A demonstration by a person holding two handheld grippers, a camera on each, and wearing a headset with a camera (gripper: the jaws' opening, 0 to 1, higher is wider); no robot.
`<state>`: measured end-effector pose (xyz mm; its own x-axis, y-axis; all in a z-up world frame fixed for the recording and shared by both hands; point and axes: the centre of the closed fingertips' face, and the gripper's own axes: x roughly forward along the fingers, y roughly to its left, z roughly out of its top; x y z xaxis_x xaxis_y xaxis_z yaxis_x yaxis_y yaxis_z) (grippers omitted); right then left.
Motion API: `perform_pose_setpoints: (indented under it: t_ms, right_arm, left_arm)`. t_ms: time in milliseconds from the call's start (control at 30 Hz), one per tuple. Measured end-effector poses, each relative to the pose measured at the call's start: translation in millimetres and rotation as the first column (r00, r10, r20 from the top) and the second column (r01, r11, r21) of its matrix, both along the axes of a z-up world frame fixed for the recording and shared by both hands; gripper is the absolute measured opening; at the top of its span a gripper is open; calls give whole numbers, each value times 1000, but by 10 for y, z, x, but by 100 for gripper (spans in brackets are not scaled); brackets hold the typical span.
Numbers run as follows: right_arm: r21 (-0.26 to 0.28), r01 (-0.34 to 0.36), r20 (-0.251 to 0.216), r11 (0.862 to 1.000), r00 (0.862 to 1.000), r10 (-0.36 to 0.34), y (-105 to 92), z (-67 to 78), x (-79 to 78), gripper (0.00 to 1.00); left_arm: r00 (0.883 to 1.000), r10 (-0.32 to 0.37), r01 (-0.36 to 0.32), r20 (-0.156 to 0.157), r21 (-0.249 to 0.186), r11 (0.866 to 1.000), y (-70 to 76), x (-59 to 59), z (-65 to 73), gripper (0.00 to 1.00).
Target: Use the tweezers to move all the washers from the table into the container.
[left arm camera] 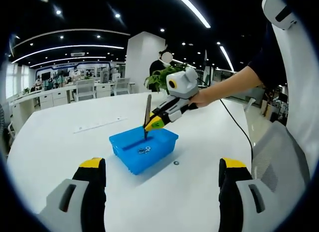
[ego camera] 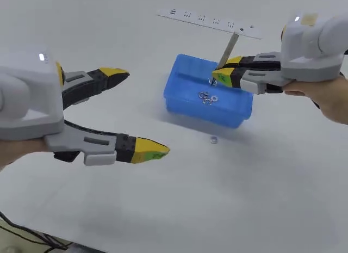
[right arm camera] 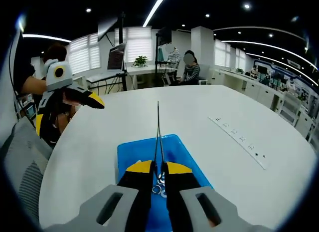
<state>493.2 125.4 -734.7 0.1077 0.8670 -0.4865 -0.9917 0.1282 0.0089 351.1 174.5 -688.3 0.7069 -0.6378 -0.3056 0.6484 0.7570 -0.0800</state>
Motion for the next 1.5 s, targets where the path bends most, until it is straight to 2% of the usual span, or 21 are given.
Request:
perform_pose_setpoints:
  t_ms: [67, 100, 233, 433, 700, 1000, 1200, 1333, 1367, 1400, 1500]
  right_arm:
    - [-11, 1, -11, 1000, 1000, -1, 16, -106, -10, 9]
    - [-15, 6, -23, 1000, 1000, -7, 21, -149, -15, 9]
    - [-21, 21, -40, 1000, 999, -22, 30, -224, -19, 9]
    - [-30, 19, -23, 999, 1000, -19, -3, -204, -2, 9]
    - [-38, 30, -37, 999, 999, -32, -68, -181, -2, 10]
    - [-39, 45, -43, 998, 998, -46, -76, -166, 8, 10]
    - [-38, 39, -30, 999, 999, -40, -81, -117, -3, 10]
    - [-29, 28, -35, 999, 999, -29, -86, -49, -42, 8]
    - [-29, 18, -27, 999, 999, -18, -85, -28, -68, 8]
    - [-32, 4, -14, 999, 1000, -5, -85, -8, -93, 8]
    - [-50, -26, 6, 998, 1000, 27, -91, 9, -146, 8]
  left_arm:
    - [999, 36, -36, 3, -33, 999, 47, 18, 25, 99]
    - [998, 55, -55, 14, -30, 998, 83, 31, 36, 99]
    - [998, 60, -60, -5, -22, 998, 91, 29, 11, 99]
    - [998, 53, -53, -18, -17, 998, 32, 35, -23, 99]
    - [999, 43, -44, -17, -29, 999, -71, 32, 11, 99]
    - [998, 57, -57, -21, -18, 998, -13, -36, 34, 99]
    - [998, 59, -59, -23, -8, 998, -2, -38, 36, 99]
    - [999, 44, -45, -12, -36, 998, -50, -24, 91, 99]
    - [999, 37, -37, -1, -87, 996, -91, 2, 148, 98]
    - [999, 41, -41, -5, -101, 994, -86, 39, 152, 97]
    - [999, 32, -31, 4, -89, 996, -110, 153, 151, 93]
